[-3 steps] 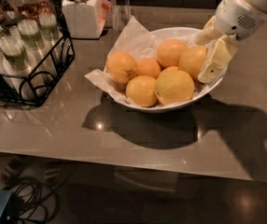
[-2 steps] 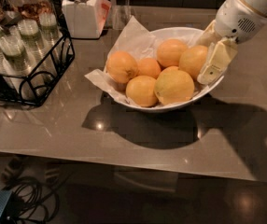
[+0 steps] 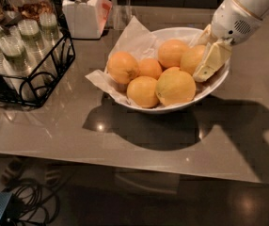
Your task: Pick orange from white bowl
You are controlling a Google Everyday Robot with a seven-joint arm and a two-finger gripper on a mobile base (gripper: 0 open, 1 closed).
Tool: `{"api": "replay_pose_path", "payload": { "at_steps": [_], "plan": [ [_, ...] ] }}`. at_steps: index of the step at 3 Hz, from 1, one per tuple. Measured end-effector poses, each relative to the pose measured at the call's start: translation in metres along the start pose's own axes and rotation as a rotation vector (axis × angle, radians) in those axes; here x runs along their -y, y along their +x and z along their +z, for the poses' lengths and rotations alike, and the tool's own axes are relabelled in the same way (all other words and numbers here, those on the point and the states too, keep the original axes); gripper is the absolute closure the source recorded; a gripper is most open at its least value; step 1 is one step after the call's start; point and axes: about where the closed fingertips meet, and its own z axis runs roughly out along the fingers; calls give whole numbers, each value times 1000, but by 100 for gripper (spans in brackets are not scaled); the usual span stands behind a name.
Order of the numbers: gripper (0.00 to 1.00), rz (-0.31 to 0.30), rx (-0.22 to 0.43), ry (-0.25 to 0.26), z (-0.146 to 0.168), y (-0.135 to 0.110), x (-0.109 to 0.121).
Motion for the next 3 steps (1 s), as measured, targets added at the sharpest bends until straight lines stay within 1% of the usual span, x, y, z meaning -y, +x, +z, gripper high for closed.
{"api": "replay_pose_path", "payload": {
  "at_steps": [2, 3],
  "plan": [
    [93, -9, -4, 3, -1, -2, 0],
    [100, -45, 24, 49, -24, -13, -9]
  ]
}}
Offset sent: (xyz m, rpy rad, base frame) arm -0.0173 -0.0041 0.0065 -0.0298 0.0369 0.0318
